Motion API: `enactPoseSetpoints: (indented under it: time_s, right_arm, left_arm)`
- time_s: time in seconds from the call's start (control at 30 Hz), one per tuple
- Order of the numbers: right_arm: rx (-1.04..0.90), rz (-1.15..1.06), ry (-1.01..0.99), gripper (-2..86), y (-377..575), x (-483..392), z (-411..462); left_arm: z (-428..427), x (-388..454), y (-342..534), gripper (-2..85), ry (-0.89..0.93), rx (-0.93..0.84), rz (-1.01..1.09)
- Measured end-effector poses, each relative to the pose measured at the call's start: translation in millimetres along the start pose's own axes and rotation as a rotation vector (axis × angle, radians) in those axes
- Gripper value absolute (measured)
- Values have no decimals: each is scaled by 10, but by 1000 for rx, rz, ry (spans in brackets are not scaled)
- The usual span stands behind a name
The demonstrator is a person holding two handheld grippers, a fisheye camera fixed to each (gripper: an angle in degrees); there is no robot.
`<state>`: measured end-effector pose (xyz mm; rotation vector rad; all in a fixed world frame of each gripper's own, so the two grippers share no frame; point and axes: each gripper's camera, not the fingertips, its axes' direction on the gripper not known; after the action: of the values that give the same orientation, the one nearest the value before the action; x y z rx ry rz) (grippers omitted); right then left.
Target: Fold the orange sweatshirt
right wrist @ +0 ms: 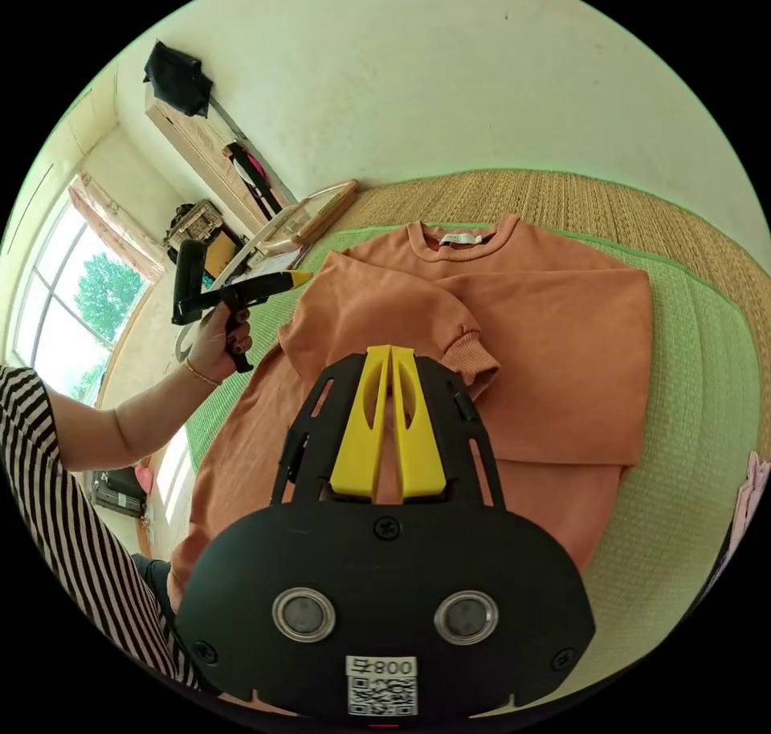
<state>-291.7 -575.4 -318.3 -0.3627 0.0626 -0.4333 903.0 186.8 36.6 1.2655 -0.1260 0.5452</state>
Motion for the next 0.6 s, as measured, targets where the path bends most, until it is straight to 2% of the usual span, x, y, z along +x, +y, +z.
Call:
enactPoseSetpoints:
  time_s: [0.1,0.13,0.37,0.6]
  right_arm:
    - [-114,35,-35,1,107,111,243]
    - [-98,43,-61,2,139,149,241]
    - [-119,78,-65,1,246,168,64]
    - [-127,173,-128,2,964,280,-476]
  left_arm:
    - [277,147,323,2,-5,-136,10]
    - [430,111,447,2,-35,-216,-30]
    - [129,87,776,2,1,-180,-100]
    - [-438,225,1455,2,104,-178,-130]
